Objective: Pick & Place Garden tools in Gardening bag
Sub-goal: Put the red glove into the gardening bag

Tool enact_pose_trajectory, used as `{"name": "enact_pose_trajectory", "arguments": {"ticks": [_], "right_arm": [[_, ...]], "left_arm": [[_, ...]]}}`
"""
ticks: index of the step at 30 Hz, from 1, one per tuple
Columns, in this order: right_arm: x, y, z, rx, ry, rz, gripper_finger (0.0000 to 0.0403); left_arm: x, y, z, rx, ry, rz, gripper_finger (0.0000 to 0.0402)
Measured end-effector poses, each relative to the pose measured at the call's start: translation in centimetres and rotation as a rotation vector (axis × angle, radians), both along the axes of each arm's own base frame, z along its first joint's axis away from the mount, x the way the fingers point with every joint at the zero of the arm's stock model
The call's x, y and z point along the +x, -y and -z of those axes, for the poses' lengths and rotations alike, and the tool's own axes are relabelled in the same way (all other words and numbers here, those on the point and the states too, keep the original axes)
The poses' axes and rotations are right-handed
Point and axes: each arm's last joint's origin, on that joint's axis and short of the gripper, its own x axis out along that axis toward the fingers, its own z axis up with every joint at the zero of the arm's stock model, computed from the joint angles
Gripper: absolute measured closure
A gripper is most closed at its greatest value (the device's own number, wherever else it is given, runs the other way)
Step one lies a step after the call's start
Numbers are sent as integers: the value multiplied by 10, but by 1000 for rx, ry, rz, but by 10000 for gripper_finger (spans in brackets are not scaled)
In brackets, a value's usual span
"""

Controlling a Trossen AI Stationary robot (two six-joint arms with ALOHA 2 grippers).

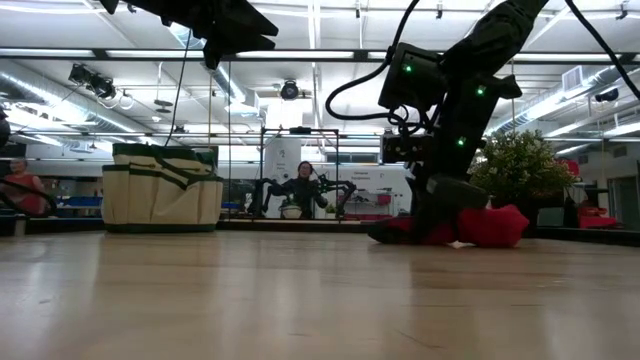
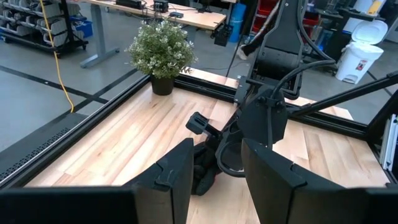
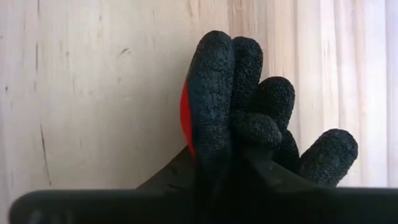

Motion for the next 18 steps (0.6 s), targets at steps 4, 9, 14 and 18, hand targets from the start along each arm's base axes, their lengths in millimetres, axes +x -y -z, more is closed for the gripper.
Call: {"name": "enact_pose_trajectory", "arguments": {"ticks": [4,9,14,18], "right_arm": [[0,0,-1,8,11,22,349],[-2,0,-12,30,63,71,378],[-3,0,-30,30,142,69,390],[-6,0,-51,31,231,68,391]], "left_arm": [[0,0,0,0,0,0,260],[0,0,0,0,0,0,260],[0,0,0,0,1,0,260],[0,0,-1,0,6,0,260]]}}
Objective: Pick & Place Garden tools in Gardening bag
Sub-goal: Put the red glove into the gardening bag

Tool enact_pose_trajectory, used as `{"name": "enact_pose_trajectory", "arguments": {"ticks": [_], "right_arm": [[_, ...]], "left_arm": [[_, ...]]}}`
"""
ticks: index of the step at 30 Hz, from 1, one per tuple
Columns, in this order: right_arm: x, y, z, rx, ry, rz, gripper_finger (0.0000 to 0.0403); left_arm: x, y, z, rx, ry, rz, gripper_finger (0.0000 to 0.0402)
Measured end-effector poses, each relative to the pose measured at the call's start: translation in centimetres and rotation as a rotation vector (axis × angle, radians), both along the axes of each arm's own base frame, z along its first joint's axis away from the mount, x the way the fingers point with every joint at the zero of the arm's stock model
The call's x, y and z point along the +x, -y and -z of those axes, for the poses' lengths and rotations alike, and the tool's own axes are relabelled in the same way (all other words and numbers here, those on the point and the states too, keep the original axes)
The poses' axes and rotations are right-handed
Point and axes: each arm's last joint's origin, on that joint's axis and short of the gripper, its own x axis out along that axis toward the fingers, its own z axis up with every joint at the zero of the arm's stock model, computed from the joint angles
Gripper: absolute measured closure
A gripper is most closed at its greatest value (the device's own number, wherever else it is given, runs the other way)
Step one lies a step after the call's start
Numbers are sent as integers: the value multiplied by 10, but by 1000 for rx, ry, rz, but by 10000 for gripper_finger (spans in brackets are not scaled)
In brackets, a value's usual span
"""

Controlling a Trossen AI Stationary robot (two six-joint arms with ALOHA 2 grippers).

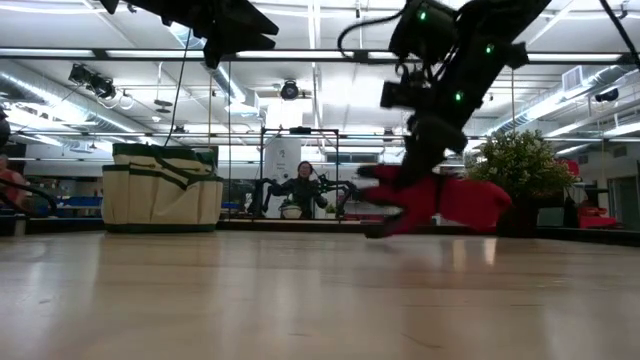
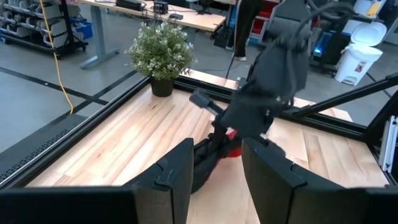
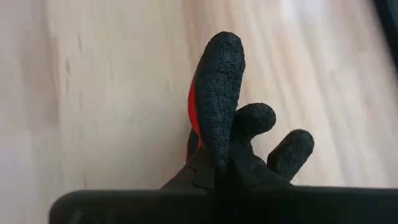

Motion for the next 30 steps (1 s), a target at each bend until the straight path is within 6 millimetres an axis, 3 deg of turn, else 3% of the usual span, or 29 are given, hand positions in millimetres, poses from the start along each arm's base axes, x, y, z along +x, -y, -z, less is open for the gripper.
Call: {"name": "enact_pose_trajectory", "arguments": {"ticks": [16,23,30], "right_arm": [[-25,0,-107,8,603,21,391],[-32,-1,-141,-2,859,14,392],[-36,-1,-162,-19,1047,6,392]], "left_arm": [[1,0,-7,6,76,0,259],[2,0,-12,8,120,3,259],[2,1,-16,-17,170,49,259]]}}
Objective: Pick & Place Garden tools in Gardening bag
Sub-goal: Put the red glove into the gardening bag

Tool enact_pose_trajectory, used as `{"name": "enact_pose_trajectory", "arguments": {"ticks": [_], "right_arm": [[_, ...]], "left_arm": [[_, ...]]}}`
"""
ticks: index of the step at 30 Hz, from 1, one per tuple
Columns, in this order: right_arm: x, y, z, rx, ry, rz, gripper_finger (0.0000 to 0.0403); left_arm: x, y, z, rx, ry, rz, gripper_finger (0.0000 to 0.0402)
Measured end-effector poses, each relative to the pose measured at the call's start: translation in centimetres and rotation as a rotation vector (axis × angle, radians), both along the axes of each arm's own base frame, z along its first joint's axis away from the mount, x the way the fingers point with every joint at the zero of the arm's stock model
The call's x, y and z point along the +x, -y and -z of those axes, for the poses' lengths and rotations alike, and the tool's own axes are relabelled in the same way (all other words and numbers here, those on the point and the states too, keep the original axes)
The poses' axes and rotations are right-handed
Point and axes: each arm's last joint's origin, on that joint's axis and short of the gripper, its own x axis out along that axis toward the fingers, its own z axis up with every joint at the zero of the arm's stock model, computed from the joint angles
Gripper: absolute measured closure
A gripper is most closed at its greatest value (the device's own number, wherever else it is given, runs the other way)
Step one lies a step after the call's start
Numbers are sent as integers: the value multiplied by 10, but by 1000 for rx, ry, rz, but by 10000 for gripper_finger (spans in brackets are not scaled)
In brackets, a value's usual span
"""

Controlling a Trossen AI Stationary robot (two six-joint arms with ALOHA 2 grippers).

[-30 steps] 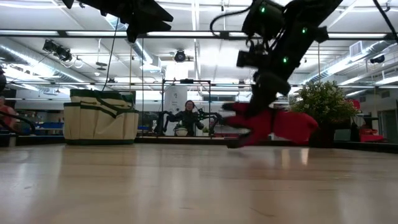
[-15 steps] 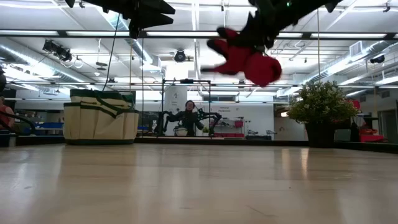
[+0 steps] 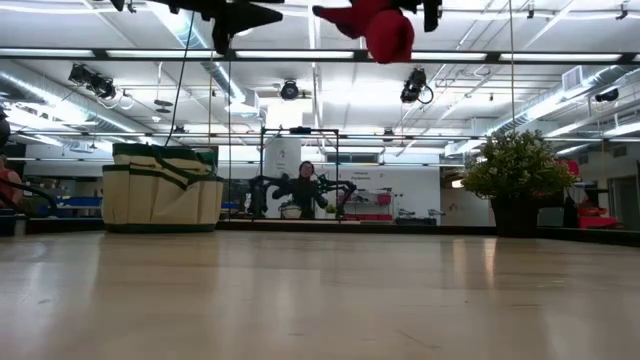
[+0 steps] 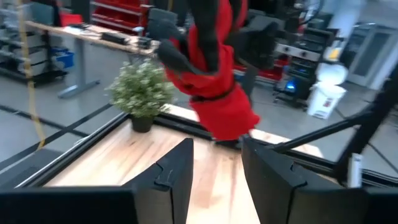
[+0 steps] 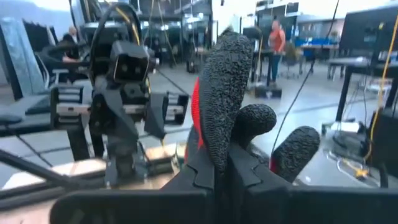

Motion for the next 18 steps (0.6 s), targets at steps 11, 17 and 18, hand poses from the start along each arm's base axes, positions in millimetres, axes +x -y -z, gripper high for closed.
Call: {"name": "enact_pose_trajectory", "arguments": {"ticks": [11,17,18], "right_arm": [[-2,-2,-16,-94,139,-53,392],[-3,-4,-23,-94,219,-123,392],[-3,-4,-23,-91,226,-124,392]], "left_arm": [[0,1,-6,-17,61,36,183],[0,0,-10,-41,111,19,119],[0,0,-11,-39,128,20,112]]}}
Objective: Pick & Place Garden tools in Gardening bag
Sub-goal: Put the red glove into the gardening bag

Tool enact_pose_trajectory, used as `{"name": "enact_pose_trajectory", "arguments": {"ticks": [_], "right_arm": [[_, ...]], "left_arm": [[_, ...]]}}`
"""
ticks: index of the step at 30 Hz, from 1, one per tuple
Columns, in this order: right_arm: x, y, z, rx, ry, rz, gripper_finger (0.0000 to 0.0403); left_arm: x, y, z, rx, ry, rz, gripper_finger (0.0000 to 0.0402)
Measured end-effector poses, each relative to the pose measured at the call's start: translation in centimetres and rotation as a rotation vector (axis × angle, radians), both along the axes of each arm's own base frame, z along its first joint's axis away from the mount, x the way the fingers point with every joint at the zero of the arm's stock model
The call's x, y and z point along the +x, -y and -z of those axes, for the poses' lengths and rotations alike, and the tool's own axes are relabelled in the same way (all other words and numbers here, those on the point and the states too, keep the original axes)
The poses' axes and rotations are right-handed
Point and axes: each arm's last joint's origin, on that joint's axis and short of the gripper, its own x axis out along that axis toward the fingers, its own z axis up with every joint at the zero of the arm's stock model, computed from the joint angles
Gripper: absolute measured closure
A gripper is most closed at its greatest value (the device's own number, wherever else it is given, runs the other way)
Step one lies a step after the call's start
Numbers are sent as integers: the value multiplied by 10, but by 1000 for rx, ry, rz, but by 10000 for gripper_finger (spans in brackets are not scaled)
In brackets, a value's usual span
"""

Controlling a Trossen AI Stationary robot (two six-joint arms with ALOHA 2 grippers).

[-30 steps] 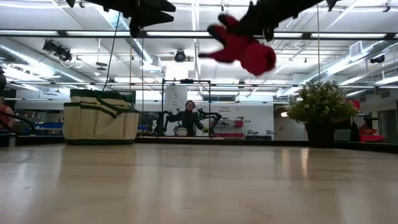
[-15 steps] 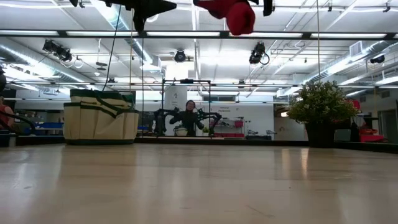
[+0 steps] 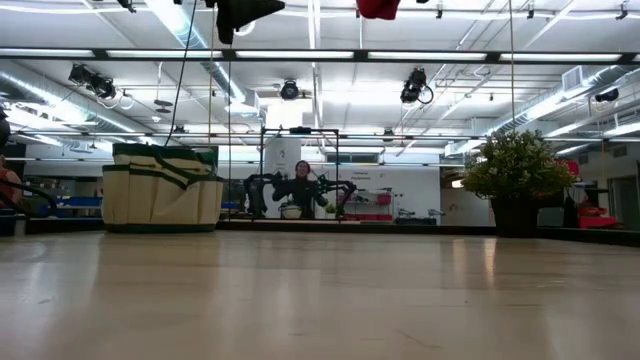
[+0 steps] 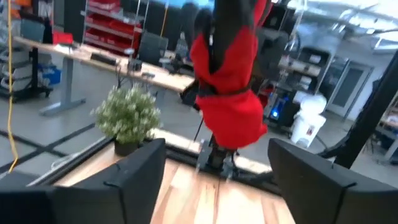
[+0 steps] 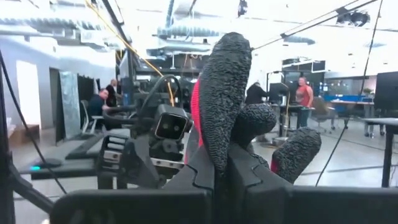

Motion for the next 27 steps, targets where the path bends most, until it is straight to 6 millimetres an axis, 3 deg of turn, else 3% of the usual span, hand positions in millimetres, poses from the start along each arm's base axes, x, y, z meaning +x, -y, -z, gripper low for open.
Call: {"name": "enact_pose_trajectory", "arguments": {"ticks": [9,23,27], "right_arm": [[-1,0,-4,1,39,-1,392],[-1,-2,-3,-17,35,-74,392],[0,-2,-3,-16,35,-74,392]], "left_arm": [[4,0,-10,37,136,-4,98],[36,-3,0,67,292,-29,99],[47,-3,-10,83,300,-6,99]]}}
